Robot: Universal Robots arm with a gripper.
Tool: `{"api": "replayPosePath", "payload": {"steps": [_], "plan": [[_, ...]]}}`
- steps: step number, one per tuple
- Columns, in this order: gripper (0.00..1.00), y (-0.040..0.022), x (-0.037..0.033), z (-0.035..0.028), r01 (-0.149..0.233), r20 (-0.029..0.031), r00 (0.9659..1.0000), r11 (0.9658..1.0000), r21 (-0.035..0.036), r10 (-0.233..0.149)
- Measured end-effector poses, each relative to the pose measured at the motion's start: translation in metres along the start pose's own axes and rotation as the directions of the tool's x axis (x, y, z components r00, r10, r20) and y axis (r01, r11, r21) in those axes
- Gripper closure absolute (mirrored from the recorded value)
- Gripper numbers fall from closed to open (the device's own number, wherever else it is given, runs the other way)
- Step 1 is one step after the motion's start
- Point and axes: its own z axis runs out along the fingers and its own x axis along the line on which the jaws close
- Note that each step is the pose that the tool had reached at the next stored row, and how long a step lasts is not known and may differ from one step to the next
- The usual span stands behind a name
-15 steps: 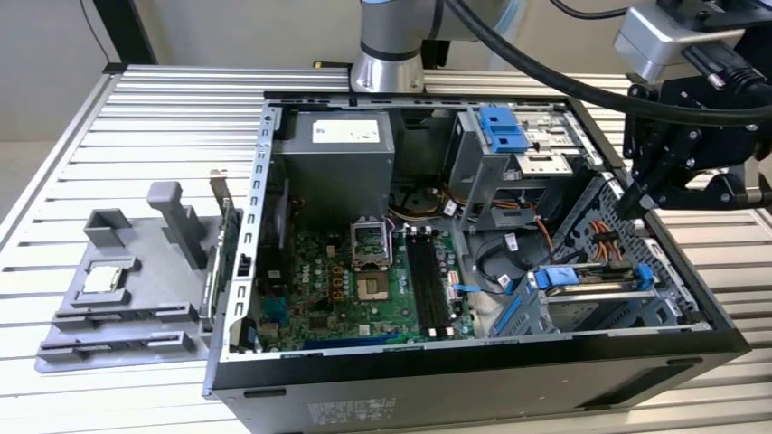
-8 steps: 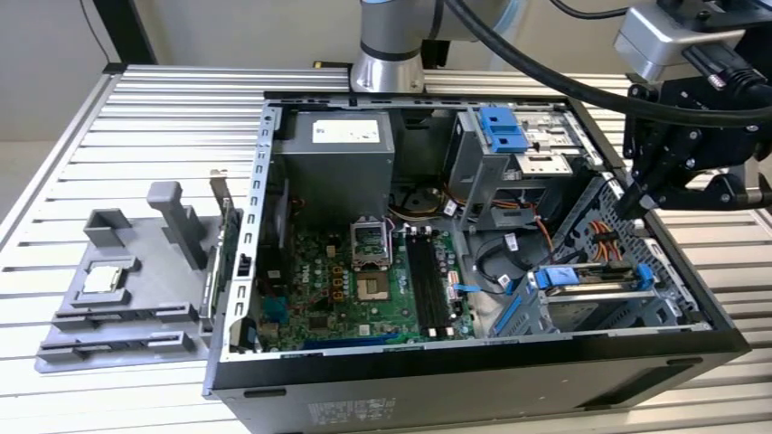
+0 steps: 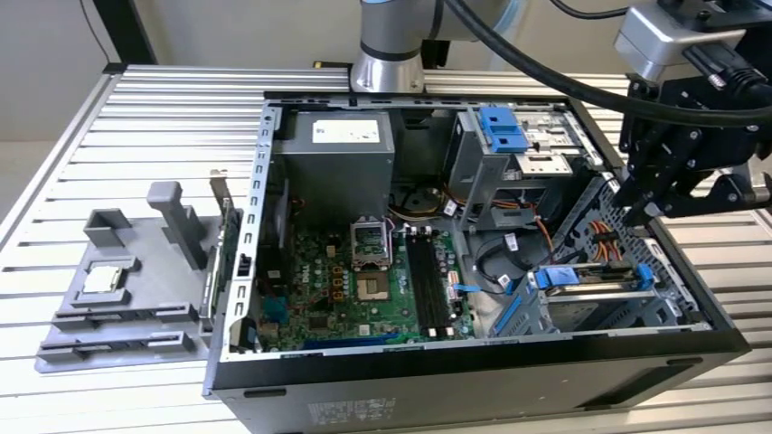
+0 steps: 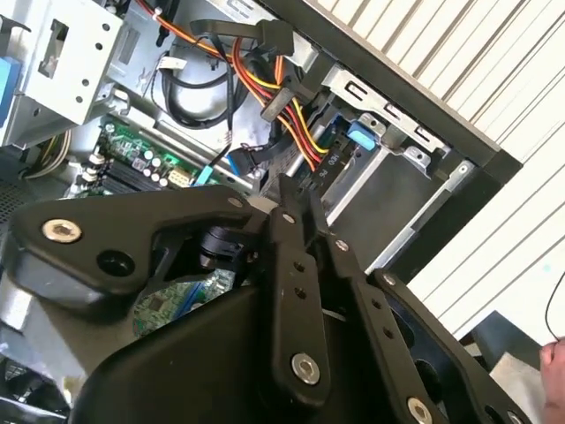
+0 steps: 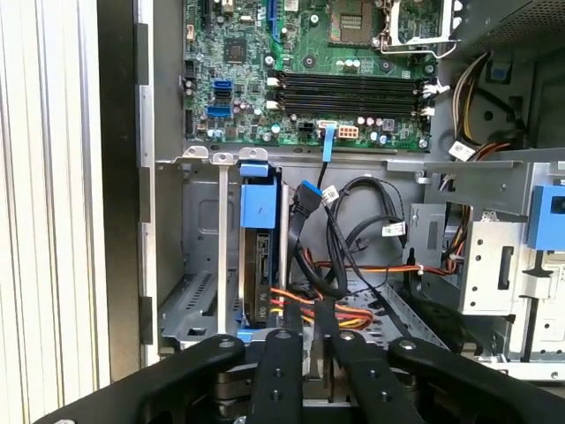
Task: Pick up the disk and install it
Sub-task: 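Insert the second disk wire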
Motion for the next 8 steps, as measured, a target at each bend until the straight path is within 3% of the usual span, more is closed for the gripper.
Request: {"api": "replayPosePath", "payload": {"steps": [2, 3, 6, 8], "plan": [[1.00, 0.0000, -0.0004, -0.0002, 0.001, -0.0013, 1.0000, 1.0000, -0.0001, -0.001], [1.00, 0.0000, -0.0009, -0.0001, 0.004, -0.0134, 0.9999, 1.0000, -0.0005, -0.004], [1.00, -0.0001, -0.0021, 0.0001, 0.011, -0.0655, 0.9978, 0.9999, -0.0015, -0.011], [1.00, -0.0002, -0.0048, 0.0003, 0.014, -0.1029, 0.9946, 0.9999, 0.0010, -0.014]]}}
